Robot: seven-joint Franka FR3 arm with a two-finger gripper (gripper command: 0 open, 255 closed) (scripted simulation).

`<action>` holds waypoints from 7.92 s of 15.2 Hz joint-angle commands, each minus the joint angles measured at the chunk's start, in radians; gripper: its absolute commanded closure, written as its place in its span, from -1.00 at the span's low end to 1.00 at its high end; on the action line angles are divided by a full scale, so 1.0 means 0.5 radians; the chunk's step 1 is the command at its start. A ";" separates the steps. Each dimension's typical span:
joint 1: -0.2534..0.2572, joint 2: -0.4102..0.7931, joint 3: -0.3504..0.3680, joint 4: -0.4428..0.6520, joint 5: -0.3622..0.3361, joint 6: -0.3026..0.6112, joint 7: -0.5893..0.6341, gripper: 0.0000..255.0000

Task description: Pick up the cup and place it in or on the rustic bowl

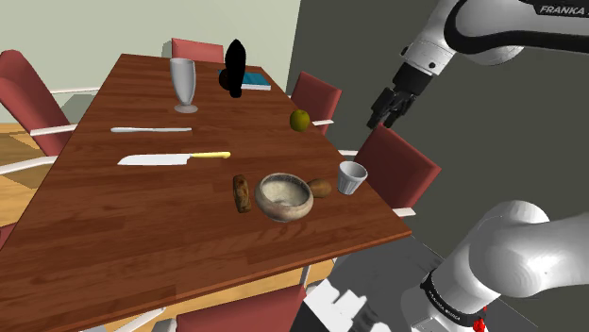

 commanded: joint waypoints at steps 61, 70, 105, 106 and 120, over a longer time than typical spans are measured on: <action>-0.116 0.548 -0.314 -0.062 0.023 0.378 -0.130 1.00; -0.117 0.492 -0.290 0.137 0.011 0.128 -0.079 1.00; 0.285 0.739 0.516 0.152 0.354 0.529 0.873 1.00; 0.286 0.747 0.518 0.132 0.358 0.557 0.869 1.00; 0.293 0.796 0.526 0.028 0.377 0.708 0.841 -1.00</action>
